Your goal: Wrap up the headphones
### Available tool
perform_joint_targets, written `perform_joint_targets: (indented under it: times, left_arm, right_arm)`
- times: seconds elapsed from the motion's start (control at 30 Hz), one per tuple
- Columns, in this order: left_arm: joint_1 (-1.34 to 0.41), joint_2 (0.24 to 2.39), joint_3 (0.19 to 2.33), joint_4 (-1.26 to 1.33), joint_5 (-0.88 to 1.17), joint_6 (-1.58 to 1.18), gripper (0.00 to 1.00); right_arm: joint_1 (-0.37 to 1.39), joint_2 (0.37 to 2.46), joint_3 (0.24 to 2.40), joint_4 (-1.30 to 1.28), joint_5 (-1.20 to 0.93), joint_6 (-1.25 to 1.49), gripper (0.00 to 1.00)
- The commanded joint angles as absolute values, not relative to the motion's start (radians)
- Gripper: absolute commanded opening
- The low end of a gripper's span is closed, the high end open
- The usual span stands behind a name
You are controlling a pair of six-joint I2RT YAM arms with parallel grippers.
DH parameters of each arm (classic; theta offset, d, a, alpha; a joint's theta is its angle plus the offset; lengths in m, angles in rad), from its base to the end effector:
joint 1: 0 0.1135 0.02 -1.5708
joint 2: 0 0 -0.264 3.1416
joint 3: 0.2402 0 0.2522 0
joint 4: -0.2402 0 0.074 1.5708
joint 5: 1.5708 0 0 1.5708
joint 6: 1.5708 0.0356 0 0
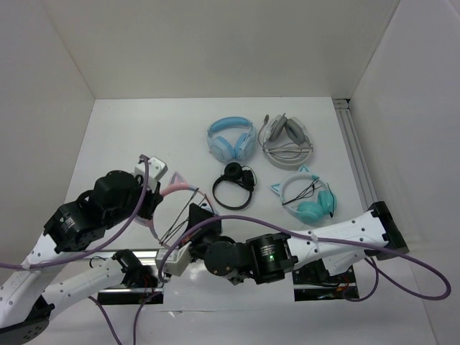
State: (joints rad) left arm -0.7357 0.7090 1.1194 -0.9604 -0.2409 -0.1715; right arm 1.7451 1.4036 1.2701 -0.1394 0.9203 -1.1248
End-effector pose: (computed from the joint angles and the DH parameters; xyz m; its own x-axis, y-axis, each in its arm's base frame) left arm 0.0894 -0.0694 0.3814 -0.4673 0.1995 -0.8613 0.4275 0.9037 -0.0226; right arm -0.0274 0.3189 0.3749 0.6781 -0.7007 -0.2219 -0.2724 0.0408 -0.9613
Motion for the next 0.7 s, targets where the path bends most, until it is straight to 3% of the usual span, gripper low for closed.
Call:
perform_joint_targets:
  times: [0.0, 0.1, 0.67]
  left_arm:
    - [-0.735, 0.721, 1.157, -0.919, -0.118, -0.118, 0.00]
    - [-0.735, 0.742, 1.157, -0.919, -0.023, -0.075, 0.00]
    - [-0.735, 0.781, 1.249, -0.986, 0.017, -0.055, 0.00]
  right_arm:
    - [1.724, 1.338, 1.276, -0.067, 0.936, -1.173, 0.00]
    - [1.715, 1.315, 1.253, -0.067, 0.945, -1.173, 0.00]
    - [1.533, 1.207, 1.178, -0.135, 0.824, -1.063, 0.07]
